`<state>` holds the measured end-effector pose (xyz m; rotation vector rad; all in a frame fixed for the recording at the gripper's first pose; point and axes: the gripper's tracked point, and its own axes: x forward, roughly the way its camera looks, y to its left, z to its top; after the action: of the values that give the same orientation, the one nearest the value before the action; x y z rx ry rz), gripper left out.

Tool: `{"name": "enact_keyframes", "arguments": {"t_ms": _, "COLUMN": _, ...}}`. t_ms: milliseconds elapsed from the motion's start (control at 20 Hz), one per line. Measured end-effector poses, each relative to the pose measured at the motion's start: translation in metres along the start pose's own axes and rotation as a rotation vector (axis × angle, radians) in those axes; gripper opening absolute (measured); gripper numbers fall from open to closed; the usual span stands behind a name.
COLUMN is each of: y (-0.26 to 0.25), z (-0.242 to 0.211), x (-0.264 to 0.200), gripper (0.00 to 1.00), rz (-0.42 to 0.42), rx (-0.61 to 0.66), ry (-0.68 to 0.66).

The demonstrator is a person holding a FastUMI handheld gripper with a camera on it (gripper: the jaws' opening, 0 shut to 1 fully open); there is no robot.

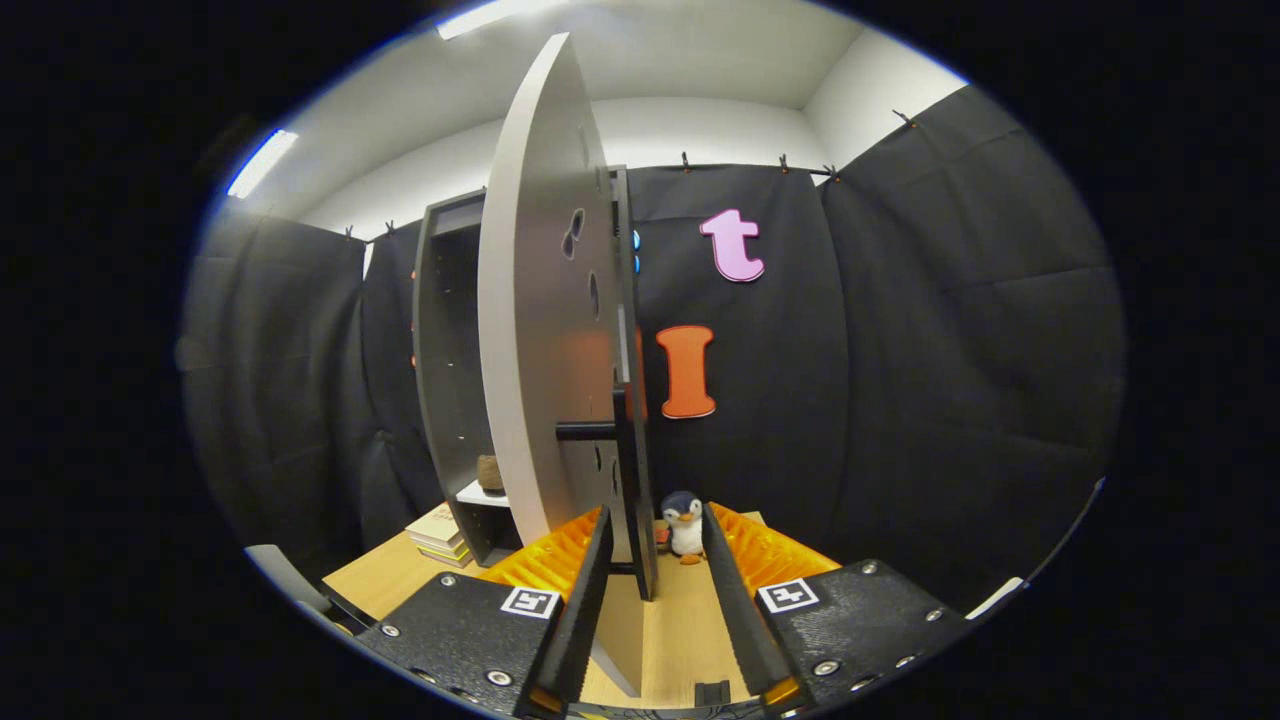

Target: Open the shoe cabinet door, grab the shoes and put them into the shoe cabinet, then close the shoe cabinet door.

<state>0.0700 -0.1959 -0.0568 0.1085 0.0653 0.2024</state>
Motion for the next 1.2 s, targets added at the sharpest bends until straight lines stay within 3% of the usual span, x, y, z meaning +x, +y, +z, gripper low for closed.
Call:
{"name": "enact_keyframes", "arguments": {"t_ms": 400, "y": 0.069, "z": -0.007, "x": 0.015, "gripper": 0.56, "rz": 0.230, "rx": 0.083, "ry": -0.003}}
{"name": "enact_keyframes", "arguments": {"t_ms": 1000, "y": 0.138, "z": -0.007, "x": 0.045, "gripper": 0.56, "rz": 0.355, "rx": 0.091, "ry": 0.010}}
{"name": "enact_keyframes", "arguments": {"t_ms": 1200, "y": 0.177, "z": -0.007, "x": 0.057, "gripper": 0.56, "rz": 0.373, "rx": 0.019, "ry": -0.011}}
